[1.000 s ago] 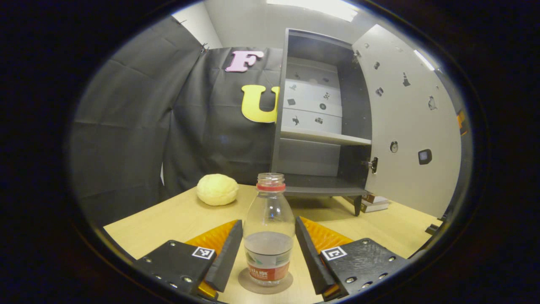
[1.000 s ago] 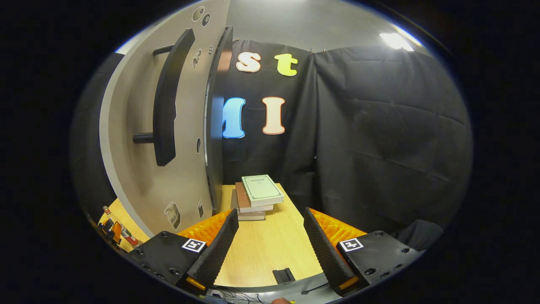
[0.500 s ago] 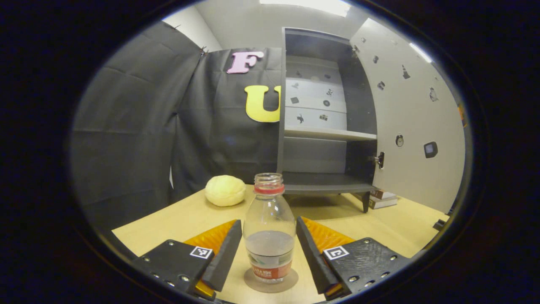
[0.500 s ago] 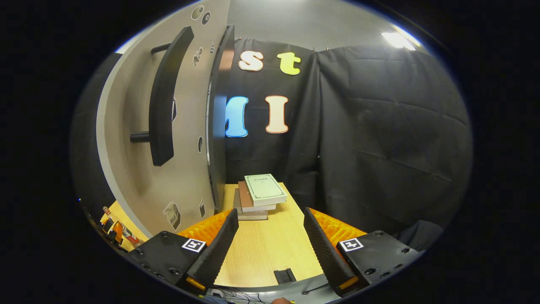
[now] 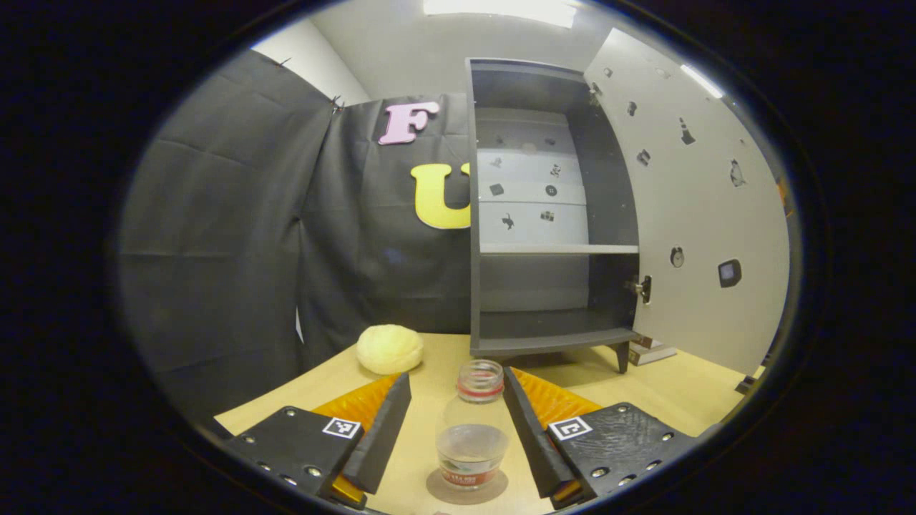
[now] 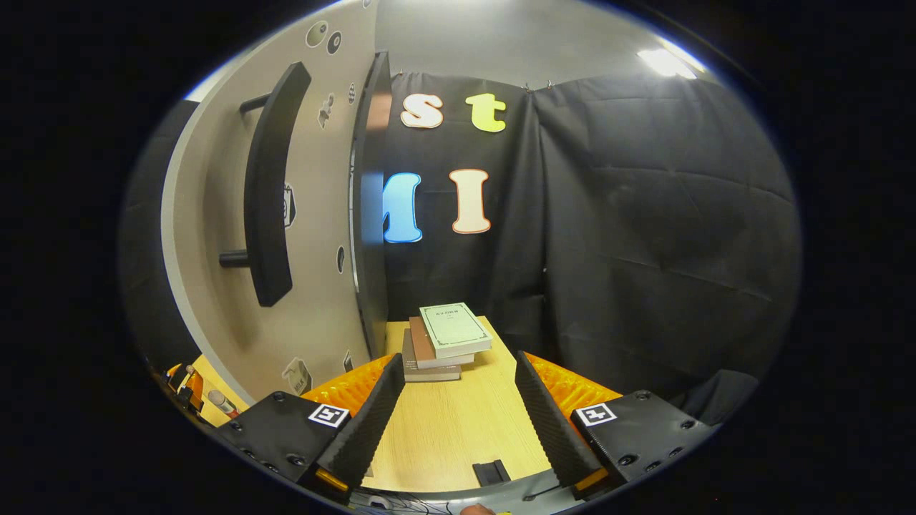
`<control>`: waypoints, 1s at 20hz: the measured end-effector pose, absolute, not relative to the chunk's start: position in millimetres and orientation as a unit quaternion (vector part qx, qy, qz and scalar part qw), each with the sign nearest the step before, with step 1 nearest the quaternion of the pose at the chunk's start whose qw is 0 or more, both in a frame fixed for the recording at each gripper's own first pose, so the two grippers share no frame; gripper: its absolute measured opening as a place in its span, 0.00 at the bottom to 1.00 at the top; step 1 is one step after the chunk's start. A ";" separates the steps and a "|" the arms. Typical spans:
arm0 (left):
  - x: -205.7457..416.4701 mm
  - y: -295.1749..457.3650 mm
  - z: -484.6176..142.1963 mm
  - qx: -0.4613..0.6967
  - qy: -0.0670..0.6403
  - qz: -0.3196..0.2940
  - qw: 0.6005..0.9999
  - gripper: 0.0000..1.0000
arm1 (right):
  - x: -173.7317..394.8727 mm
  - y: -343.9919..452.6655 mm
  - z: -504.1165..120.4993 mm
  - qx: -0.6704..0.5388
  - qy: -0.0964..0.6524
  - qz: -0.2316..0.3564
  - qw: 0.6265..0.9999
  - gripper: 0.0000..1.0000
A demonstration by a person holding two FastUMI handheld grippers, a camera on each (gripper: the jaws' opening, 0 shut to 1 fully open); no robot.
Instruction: Open the cabinet door with the right hand, grasp the bottle in the cabinet with the left hand and place it on the coaster, then close the cabinet door with the right hand.
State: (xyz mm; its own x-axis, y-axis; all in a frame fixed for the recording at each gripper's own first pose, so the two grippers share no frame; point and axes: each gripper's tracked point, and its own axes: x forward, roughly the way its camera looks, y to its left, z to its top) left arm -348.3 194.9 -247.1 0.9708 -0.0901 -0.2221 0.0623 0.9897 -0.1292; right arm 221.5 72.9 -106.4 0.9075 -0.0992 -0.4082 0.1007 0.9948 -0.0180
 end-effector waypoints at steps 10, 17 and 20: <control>-345.3 186.4 -132.9 -0.060 0.060 -0.058 0.995 0.77 | 239.8 73.3 -66.2 0.056 0.164 -0.034 0.984 0.98; -348.3 191.6 -59.8 -0.049 0.046 -0.063 0.996 0.80 | 245.3 72.7 -15.8 0.069 0.127 -0.036 0.989 0.98; -342.8 194.3 -43.2 -0.052 0.042 -0.076 0.995 0.77 | 241.2 81.1 2.6 0.061 0.118 -0.039 0.990 0.98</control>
